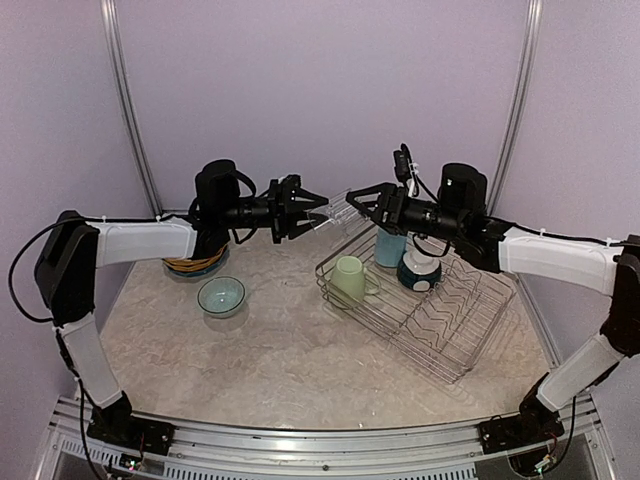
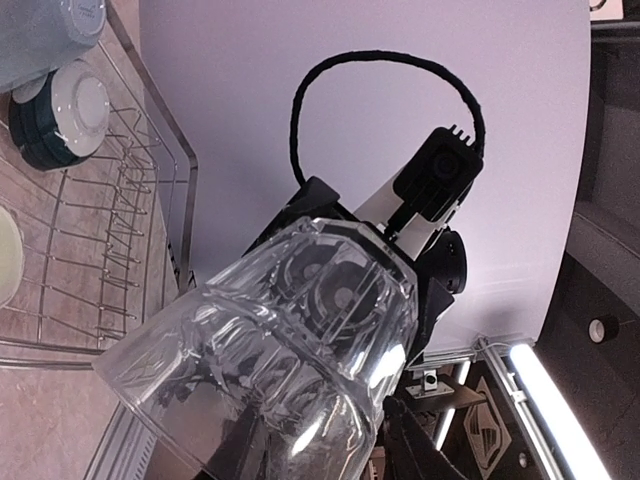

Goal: Unload the mixed dishes from the dish rack
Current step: Pass from the right arm to the left, then place the cup at the center of the board.

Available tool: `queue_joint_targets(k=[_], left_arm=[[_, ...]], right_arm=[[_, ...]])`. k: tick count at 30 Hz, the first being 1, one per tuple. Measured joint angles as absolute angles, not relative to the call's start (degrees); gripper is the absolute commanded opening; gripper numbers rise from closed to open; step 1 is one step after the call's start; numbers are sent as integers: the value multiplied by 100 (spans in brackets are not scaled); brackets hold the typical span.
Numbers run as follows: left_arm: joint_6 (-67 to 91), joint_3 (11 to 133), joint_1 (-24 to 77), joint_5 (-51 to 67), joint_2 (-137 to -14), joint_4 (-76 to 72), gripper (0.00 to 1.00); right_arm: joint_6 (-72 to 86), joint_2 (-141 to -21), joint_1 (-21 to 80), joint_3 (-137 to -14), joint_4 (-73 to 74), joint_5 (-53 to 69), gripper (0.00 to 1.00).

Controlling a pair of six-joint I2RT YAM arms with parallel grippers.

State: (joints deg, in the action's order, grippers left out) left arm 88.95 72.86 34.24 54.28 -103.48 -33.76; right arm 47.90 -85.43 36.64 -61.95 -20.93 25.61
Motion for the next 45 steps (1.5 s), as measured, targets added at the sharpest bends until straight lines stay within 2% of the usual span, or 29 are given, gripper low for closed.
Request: queue_joint_targets(k=[3, 7, 14, 17, 22, 29, 35, 40, 45], left_arm=[[9111, 7225, 3422, 5459, -10429, -3691, 15], [9251, 7199, 3365, 5400, -10436, -4014, 0], [8864, 6919, 3245, 5443, -10278, -3374, 0], [8285, 6884, 3072, 5358, -10084, -2386, 0], [6729, 7446, 2840, 4648, -9603, 196, 0], [5057, 8803, 2849, 3393, -9544, 2941, 0], [4174, 10108, 2939, 2368, -10394, 4703, 0], [3726, 10982, 3122, 1546, -11402, 5690, 0], [3516, 11229, 3227, 1100, -12022, 6193, 2]], right_arm=[[4781, -8573, 3664, -6154, -2137, 2576, 14], [4674, -8578, 3675, -6099, -2069, 2637, 31], [4053, -8637, 3701, -6128, -1507, 2379, 66], [3511, -8637, 3699, -6224, -873, 2099, 74], [2611, -8635, 3677, -6438, 268, 1551, 81], [1605, -8731, 3461, -6628, 1503, 1135, 79], [902, -9045, 3275, -6650, 2023, 1170, 72], [475, -9288, 3242, -6650, 2106, 1481, 63], [145, -9531, 3238, -6681, 2102, 1772, 58]])
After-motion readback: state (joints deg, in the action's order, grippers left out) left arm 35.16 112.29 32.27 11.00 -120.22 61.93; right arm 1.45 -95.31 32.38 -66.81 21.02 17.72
